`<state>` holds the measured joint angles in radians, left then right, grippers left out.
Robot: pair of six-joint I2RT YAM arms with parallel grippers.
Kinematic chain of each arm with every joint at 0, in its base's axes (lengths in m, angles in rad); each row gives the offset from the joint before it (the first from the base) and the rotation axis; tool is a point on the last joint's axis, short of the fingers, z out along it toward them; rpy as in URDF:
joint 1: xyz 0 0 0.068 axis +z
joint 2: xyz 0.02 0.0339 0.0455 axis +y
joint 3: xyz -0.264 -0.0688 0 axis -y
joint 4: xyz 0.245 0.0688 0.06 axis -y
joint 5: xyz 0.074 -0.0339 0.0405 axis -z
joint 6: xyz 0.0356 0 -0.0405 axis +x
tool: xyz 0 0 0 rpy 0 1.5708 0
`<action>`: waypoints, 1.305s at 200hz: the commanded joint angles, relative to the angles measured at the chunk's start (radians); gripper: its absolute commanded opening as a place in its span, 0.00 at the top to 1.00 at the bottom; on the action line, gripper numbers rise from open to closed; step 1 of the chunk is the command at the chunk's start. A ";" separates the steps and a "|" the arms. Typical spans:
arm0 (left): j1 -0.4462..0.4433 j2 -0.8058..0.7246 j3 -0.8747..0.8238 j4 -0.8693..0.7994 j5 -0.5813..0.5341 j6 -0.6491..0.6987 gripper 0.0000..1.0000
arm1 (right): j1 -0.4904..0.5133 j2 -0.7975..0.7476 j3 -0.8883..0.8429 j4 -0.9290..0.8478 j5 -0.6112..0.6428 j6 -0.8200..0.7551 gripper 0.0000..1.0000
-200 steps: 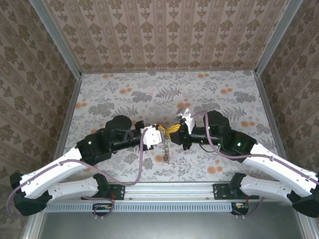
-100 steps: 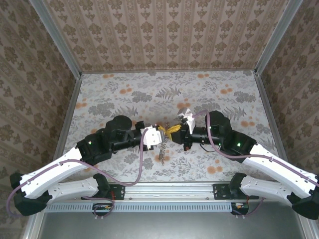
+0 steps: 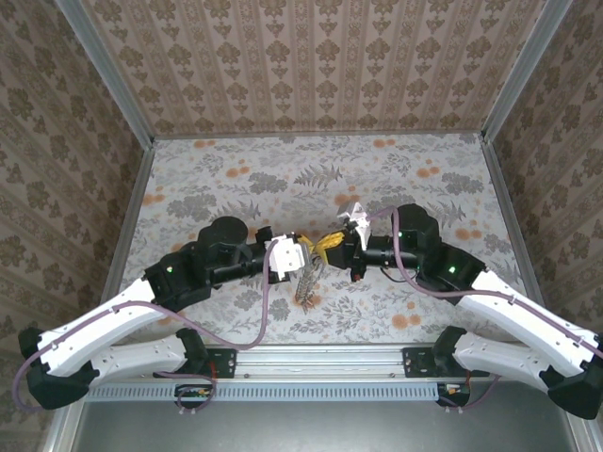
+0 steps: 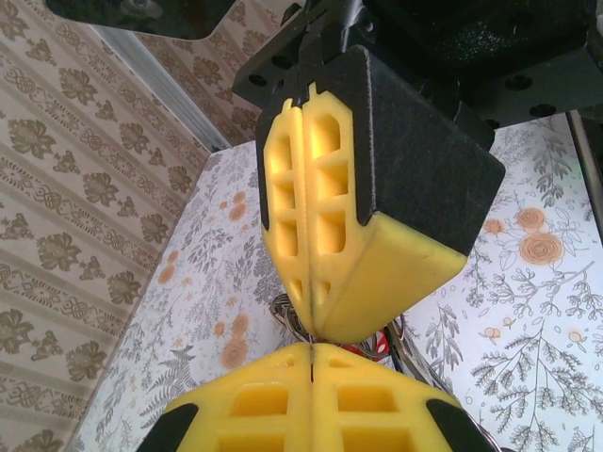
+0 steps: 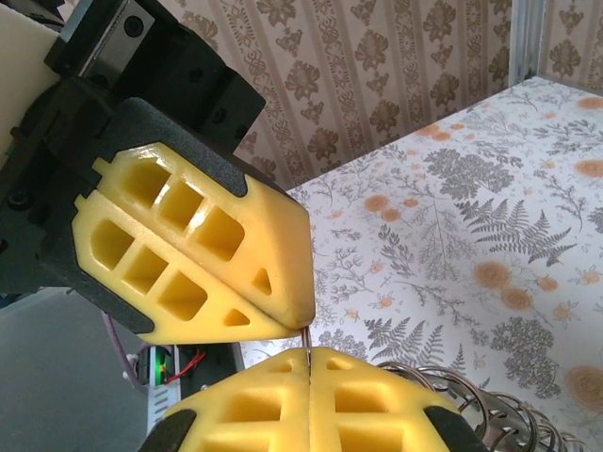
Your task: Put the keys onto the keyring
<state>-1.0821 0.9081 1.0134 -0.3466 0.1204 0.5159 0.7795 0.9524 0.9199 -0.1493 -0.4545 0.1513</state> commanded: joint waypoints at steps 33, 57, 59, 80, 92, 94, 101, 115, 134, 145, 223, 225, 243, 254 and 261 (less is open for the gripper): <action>0.074 -0.012 -0.033 0.091 0.092 -0.073 1.00 | -0.065 0.056 0.055 0.034 -0.068 -0.044 1.00; 0.116 -0.008 -0.055 0.114 0.127 -0.104 1.00 | -0.086 0.081 0.052 0.054 -0.097 -0.042 1.00; 0.118 -0.007 -0.056 0.115 0.129 -0.108 1.00 | -0.087 0.084 0.052 0.056 -0.099 -0.042 1.00; 0.157 0.002 -0.062 0.116 0.168 -0.144 1.00 | -0.100 0.102 0.040 0.078 -0.123 -0.044 1.00; 0.182 0.010 -0.051 0.092 0.194 -0.170 1.00 | -0.103 0.109 0.040 0.085 -0.136 -0.050 1.00; 0.185 0.010 -0.048 0.087 0.195 -0.173 1.00 | -0.103 0.111 0.041 0.085 -0.138 -0.052 1.00; 0.192 0.009 -0.039 0.064 0.208 -0.180 1.00 | -0.105 0.114 0.043 0.081 -0.144 -0.060 1.00; 0.206 0.010 -0.017 0.004 0.265 -0.188 0.94 | -0.105 0.117 0.050 0.069 -0.150 -0.079 1.00; 0.209 0.017 0.010 -0.072 0.334 -0.179 0.73 | -0.105 0.122 0.064 0.044 -0.157 -0.110 1.00; 0.211 0.021 0.017 -0.108 0.351 -0.169 0.66 | -0.105 0.127 0.073 0.028 -0.160 -0.125 1.00; 0.255 0.011 -0.024 -0.066 0.327 -0.223 0.62 | -0.112 0.125 0.085 -0.025 -0.148 -0.144 1.00; 0.257 0.011 -0.025 -0.064 0.326 -0.226 0.62 | -0.114 0.123 0.083 -0.027 -0.144 -0.141 1.00; 0.278 0.015 -0.044 -0.055 0.324 -0.255 0.62 | -0.135 0.107 0.057 -0.029 -0.096 -0.098 1.00; 0.280 0.025 -0.048 -0.057 0.320 -0.264 0.62 | -0.155 0.092 0.027 -0.026 -0.058 -0.060 1.00; 0.281 0.033 -0.052 -0.057 0.317 -0.269 0.61 | -0.170 0.079 0.005 -0.026 -0.034 -0.036 0.94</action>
<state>-0.8104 0.9302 0.9813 -0.4187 0.4438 0.3008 0.6502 1.0744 0.9745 -0.1596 -0.5732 0.0422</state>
